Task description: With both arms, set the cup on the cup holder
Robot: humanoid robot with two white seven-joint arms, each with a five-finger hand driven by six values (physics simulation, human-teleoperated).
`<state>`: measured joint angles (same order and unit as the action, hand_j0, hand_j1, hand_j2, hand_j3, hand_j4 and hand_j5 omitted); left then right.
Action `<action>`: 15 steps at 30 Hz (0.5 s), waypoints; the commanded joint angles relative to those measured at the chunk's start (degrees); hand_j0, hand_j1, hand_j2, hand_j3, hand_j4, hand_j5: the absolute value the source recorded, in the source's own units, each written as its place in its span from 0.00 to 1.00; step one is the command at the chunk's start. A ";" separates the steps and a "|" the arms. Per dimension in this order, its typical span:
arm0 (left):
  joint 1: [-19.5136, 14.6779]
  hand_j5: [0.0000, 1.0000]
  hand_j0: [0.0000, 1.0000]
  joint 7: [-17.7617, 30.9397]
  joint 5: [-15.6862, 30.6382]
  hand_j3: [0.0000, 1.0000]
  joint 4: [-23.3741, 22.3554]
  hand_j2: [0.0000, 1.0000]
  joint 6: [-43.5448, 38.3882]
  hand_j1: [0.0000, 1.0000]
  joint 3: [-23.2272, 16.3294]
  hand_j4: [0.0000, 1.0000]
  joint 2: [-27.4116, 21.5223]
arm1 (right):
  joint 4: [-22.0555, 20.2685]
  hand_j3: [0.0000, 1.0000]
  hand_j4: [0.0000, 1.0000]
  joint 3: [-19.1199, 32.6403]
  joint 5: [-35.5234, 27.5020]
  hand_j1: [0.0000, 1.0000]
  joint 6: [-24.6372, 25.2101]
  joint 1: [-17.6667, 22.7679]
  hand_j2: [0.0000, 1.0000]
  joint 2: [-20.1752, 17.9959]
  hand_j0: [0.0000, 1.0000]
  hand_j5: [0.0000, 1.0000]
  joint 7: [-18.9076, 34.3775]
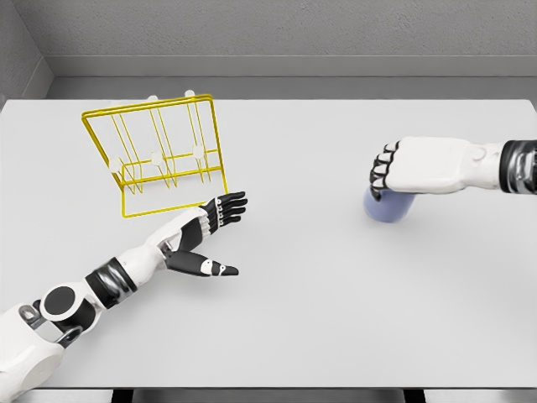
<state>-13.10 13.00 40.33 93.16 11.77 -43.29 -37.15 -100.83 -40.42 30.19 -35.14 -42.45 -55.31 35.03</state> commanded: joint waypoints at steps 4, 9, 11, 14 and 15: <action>0.00 1.00 1.00 0.01 0.19 1.00 -0.35 1.00 0.01 1.00 0.05 1.00 0.41 | -0.42 0.57 0.57 -0.01 -1.45 0.57 0.14 0.00 0.57 1.60 0.57 0.57 -0.03; 0.00 1.00 1.00 0.01 0.19 1.00 -0.44 1.00 0.01 1.00 0.05 1.00 0.41 | -0.51 0.58 0.58 -0.10 -2.42 0.58 0.14 0.53 0.58 4.86 0.58 0.58 -0.03; 0.00 1.00 1.00 0.01 0.19 1.00 -0.44 1.00 0.01 1.00 0.05 1.00 0.41 | -0.51 0.58 0.58 -0.19 -2.77 0.58 0.14 0.97 0.58 5.12 0.58 0.58 -0.03; 0.00 1.00 1.00 0.01 0.19 1.00 -0.44 1.00 0.01 1.00 0.05 1.00 0.41 | -0.51 0.58 0.58 -0.45 -6.46 0.58 0.14 0.88 0.58 4.86 0.58 0.58 -0.03; 0.00 1.00 1.00 0.01 0.19 1.00 -0.44 1.00 0.01 1.00 0.05 1.00 0.50 | -0.51 0.58 0.58 -0.72 -6.46 0.58 0.14 0.97 0.58 4.95 0.58 0.58 -0.03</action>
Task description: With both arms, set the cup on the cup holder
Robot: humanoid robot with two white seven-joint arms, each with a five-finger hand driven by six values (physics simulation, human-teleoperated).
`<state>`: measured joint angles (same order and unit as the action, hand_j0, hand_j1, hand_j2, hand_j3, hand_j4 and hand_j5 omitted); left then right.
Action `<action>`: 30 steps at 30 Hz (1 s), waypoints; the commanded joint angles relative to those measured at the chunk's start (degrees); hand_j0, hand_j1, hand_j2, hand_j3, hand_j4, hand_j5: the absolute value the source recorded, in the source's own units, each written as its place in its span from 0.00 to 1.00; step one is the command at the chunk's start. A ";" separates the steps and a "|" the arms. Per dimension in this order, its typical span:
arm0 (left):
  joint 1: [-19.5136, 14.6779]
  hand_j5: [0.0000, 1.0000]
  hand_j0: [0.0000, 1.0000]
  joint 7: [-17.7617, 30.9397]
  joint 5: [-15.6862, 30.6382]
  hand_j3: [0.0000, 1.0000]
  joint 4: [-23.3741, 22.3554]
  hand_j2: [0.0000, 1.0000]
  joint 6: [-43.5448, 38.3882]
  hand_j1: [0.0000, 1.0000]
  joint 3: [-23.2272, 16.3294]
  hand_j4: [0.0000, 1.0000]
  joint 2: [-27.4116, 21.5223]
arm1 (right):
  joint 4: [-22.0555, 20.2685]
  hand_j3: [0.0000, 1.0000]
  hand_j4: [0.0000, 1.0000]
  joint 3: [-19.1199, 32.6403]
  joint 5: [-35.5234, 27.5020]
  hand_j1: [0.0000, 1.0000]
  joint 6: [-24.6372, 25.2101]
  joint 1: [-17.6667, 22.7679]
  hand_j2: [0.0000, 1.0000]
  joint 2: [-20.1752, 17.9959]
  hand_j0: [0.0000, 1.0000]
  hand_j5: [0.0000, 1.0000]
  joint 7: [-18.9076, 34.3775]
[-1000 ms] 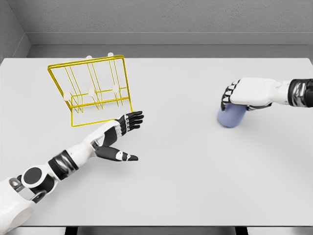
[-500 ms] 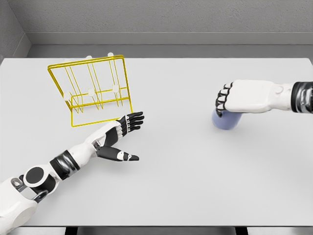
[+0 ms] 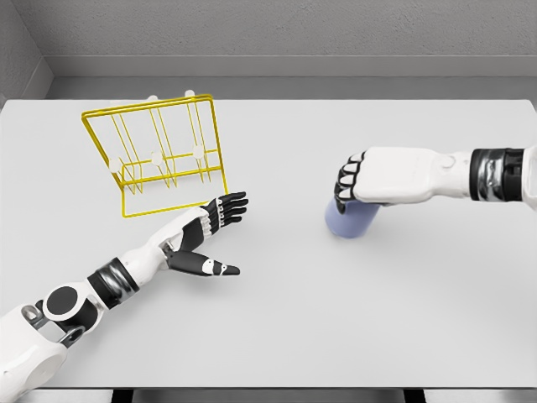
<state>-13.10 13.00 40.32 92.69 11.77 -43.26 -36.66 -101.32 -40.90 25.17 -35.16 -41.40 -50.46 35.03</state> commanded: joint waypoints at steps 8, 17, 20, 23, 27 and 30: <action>0.09 1.00 1.00 0.01 -1.04 1.00 -0.94 1.00 0.01 1.00 0.10 1.00 1.59 | 0.07 0.58 0.58 -1.19 -1.09 0.58 0.16 0.53 0.58 4.85 0.58 0.58 -0.03; 0.09 1.00 1.00 0.01 -1.04 1.00 -1.55 1.00 0.01 1.00 0.10 1.00 1.59 | 0.07 0.58 0.58 -2.07 -0.74 0.58 0.16 0.70 0.58 6.52 0.58 0.58 -0.03; 0.09 1.00 1.00 0.01 -1.04 1.00 -1.46 1.00 0.01 1.00 0.10 1.00 1.67 | 0.07 0.58 0.58 -2.07 -0.56 0.58 0.16 0.79 0.58 6.52 0.58 0.58 -0.03; 0.09 1.00 1.00 0.01 -1.04 1.00 -1.55 1.00 0.01 1.00 0.10 1.00 1.67 | 0.16 0.60 0.60 -2.07 0.41 0.60 0.16 1.14 0.60 6.60 0.60 0.60 -0.03; 0.09 1.00 1.00 0.01 -1.04 1.00 -1.55 1.00 0.01 1.00 0.10 1.00 2.03 | 0.16 0.98 0.98 -2.07 0.84 0.98 0.16 1.23 0.98 6.60 0.98 0.98 -0.03; 0.09 1.00 1.00 0.01 -1.04 1.00 -1.73 1.00 0.01 1.00 0.19 1.00 2.03 | 0.07 1.00 1.00 -1.99 0.76 1.00 0.16 1.14 1.00 6.69 1.00 1.00 -0.03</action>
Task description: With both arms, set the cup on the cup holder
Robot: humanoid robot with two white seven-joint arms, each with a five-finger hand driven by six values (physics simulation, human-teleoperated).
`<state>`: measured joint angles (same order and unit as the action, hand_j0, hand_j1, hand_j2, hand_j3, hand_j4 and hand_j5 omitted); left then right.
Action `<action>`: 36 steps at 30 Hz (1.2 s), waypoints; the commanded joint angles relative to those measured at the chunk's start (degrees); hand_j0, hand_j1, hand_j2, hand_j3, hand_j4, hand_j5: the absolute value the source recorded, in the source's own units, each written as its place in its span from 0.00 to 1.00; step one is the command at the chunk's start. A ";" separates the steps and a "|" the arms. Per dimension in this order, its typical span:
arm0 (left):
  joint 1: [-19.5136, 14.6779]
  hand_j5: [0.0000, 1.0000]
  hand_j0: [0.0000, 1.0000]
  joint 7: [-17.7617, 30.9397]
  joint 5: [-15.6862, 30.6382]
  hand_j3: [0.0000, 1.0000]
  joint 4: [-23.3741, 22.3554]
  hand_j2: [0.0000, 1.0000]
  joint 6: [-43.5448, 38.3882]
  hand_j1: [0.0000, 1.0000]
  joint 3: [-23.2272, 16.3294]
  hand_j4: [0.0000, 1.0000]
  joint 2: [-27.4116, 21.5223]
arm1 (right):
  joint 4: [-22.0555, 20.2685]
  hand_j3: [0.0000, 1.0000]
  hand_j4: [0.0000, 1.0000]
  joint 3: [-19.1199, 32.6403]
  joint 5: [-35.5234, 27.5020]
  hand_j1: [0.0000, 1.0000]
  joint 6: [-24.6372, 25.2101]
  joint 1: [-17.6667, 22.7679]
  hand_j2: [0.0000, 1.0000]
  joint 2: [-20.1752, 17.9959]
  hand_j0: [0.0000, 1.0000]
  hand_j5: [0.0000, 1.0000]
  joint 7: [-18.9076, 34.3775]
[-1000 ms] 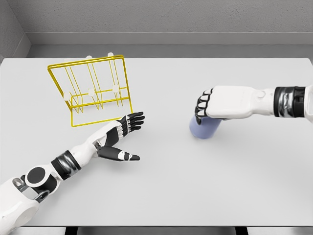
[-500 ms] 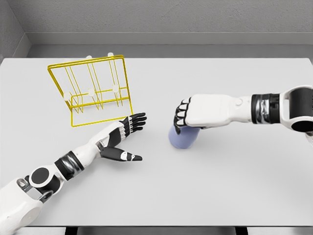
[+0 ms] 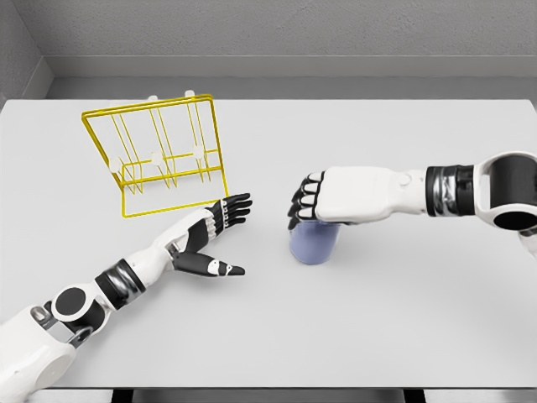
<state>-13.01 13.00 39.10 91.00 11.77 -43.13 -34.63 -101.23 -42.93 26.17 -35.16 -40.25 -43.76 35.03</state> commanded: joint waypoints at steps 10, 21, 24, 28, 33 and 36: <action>-0.09 1.00 1.00 0.01 0.19 1.00 -0.04 1.00 0.01 1.00 -0.02 1.00 0.09 | 0.06 1.00 1.00 14.97 -6.66 1.00 0.16 1.93 1.00 -0.89 1.00 1.00 -0.03; -3.08 1.00 1.00 0.01 0.10 1.00 -0.13 1.00 -3.86 1.00 -0.38 1.00 4.30 | 2.61 1.00 1.00 50.39 -21.43 1.00 0.16 27.95 1.00 1.91 1.00 1.00 -0.03; -3.78 1.00 1.00 0.01 -0.25 1.00 -0.13 1.00 -4.04 1.00 -0.55 1.00 5.36 | 4.02 1.00 1.00 51.28 -20.90 1.00 0.16 31.46 1.00 3.33 1.00 1.00 -0.03; -4.22 1.00 1.00 0.01 -0.87 1.00 -0.13 1.00 -6.32 1.00 -0.64 1.00 6.59 | 4.02 1.00 1.00 51.63 -20.99 1.00 0.16 31.90 1.00 5.96 1.00 1.00 -0.03; -4.31 1.00 1.00 -0.08 -2.27 1.00 -0.13 1.00 -6.59 1.00 -0.64 1.00 8.35 | 5.43 1.00 1.00 51.72 -20.90 1.00 0.16 32.87 1.00 6.05 1.00 1.00 -0.03; -5.01 1.00 1.00 -0.08 -2.36 1.00 -0.13 1.00 -8.61 1.00 -0.64 1.00 9.32 | 5.78 1.00 1.00 51.63 -20.90 1.00 0.16 33.57 1.00 6.05 1.00 1.00 -0.03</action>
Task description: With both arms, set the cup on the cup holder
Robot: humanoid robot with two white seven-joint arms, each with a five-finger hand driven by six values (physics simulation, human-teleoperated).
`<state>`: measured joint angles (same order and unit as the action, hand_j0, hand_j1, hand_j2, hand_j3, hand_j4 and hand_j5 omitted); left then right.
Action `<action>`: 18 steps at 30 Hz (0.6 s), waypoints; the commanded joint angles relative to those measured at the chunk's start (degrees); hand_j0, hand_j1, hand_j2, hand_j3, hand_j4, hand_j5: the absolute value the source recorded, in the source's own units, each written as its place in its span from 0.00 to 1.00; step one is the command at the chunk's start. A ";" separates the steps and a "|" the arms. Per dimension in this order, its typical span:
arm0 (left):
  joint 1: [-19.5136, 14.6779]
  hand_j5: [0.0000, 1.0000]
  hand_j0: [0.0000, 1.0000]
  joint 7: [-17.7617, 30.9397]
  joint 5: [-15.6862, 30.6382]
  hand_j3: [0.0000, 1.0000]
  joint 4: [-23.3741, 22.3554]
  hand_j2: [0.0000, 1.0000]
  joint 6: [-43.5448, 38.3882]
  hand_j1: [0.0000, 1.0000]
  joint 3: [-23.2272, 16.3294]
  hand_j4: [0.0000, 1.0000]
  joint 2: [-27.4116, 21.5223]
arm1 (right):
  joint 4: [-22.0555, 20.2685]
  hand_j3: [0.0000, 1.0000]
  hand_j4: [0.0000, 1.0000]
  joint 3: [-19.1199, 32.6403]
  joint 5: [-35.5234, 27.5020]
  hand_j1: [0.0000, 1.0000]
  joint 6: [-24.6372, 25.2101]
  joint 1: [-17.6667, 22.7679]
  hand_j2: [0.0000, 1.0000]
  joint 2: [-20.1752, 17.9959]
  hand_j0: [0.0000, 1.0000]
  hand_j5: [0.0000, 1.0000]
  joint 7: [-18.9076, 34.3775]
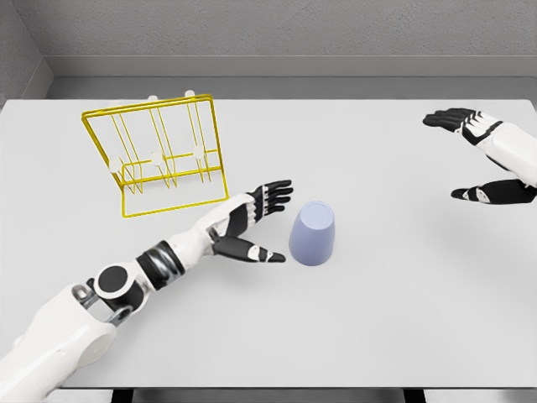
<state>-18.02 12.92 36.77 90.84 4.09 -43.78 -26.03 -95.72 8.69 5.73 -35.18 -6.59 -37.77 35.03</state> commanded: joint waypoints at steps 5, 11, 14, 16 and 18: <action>-0.09 1.00 1.00 -0.09 -0.03 1.00 0.04 1.00 -1.19 1.00 0.01 1.00 1.42 | 0.35 1.00 1.00 0.10 -0.46 1.00 0.18 0.35 1.00 0.07 1.00 1.00 -0.03; -0.53 1.00 1.00 -0.09 -1.70 1.00 0.04 1.00 -3.47 1.00 -0.26 1.00 3.79 | 0.35 1.00 1.00 0.10 -0.46 1.00 0.18 0.62 1.00 0.07 1.00 1.00 -0.03; -0.97 1.00 1.00 -0.09 -1.79 1.00 0.04 1.00 -3.56 1.00 -0.26 1.00 4.41 | 0.35 1.00 1.00 0.10 -0.46 1.00 0.18 0.62 1.00 0.07 1.00 1.00 -0.03; -0.97 1.00 1.00 -0.09 -1.79 1.00 0.04 1.00 -3.56 1.00 -0.26 1.00 4.49 | 0.35 1.00 1.00 0.10 -0.46 1.00 0.18 0.62 1.00 -0.02 1.00 1.00 -0.03; -0.97 1.00 1.00 -0.09 -1.79 1.00 0.04 1.00 -3.56 1.00 -0.35 1.00 4.58 | 0.35 1.00 1.00 0.10 -0.46 1.00 0.18 0.62 1.00 0.07 1.00 1.00 -0.03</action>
<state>-18.98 12.83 34.83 90.84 0.63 -44.07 -21.63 -95.34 8.79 5.72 -35.17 -5.98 -37.68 35.03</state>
